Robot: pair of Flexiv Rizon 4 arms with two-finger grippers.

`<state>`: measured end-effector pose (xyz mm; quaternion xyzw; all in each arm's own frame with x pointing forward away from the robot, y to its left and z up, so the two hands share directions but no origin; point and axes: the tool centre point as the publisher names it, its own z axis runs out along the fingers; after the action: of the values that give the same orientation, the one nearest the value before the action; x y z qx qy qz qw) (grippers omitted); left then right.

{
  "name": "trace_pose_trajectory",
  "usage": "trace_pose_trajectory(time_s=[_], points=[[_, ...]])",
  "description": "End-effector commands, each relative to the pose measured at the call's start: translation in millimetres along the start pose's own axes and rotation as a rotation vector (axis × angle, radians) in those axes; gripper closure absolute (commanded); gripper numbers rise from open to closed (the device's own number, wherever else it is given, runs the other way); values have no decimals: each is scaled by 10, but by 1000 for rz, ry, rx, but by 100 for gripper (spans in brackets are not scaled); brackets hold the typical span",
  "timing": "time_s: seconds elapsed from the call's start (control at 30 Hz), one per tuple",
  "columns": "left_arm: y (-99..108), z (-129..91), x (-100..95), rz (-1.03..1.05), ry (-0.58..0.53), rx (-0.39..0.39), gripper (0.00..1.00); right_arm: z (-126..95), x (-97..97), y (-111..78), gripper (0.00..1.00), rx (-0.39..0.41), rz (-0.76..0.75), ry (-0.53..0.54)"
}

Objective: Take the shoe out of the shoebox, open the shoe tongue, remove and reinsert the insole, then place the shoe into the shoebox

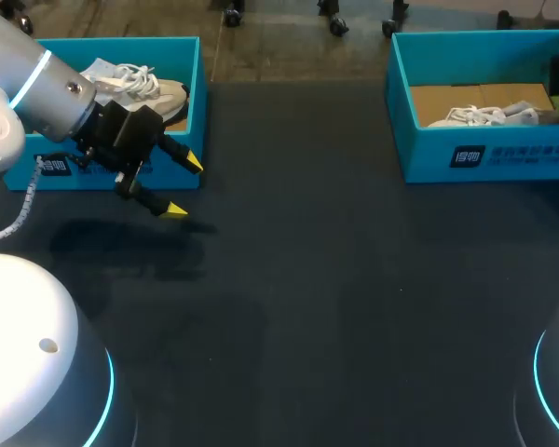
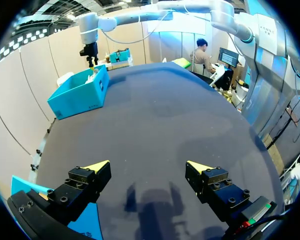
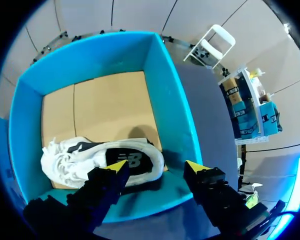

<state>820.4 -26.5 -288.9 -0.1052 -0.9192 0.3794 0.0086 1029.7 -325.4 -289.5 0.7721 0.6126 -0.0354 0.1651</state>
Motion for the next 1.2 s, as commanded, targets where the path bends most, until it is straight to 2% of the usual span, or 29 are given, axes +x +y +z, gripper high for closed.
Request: trace_pose_trajectory(time_s=[0.03, 0.17, 0.4, 0.5, 0.6, 0.73, 0.87, 0.93, 1.07, 1.2], points=[[1, 0, 9, 0, -1, -3, 0, -197, 12, -91, 23, -29, -5, 11], [-14, -49, 5, 18, 4, -2, 0, -282, 79, -103, 13, -43, -4, 35], [-35, -248, -64, 112, 46, -13, 0, -343, 188, -134, 9, -57, 1, 72], [0, -345, -152, 191, 60, -58, 0, -343, 218, -146, 0, -63, 1, 81], [30, -453, -223, 283, 95, -86, 0, -337, 234, -152, 0, -67, 2, 87], [105, -577, -341, 365, 98, -163, 0, -326, 246, -170, 0, -69, 1, 89], [184, -701, -443, 478, 143, -194, 0, -324, 254, -190, 0, -67, 7, 89], [219, -758, -515, 522, 135, -240, 0, -326, 259, -194, 0, -64, 7, 89], [255, -850, -558, 621, 174, -245, 0, -328, 257, -203, 0, -60, 5, 87], [307, -956, -596, 723, 293, -240, 0, -365, 277, -215, 0, -53, -1, 87]])
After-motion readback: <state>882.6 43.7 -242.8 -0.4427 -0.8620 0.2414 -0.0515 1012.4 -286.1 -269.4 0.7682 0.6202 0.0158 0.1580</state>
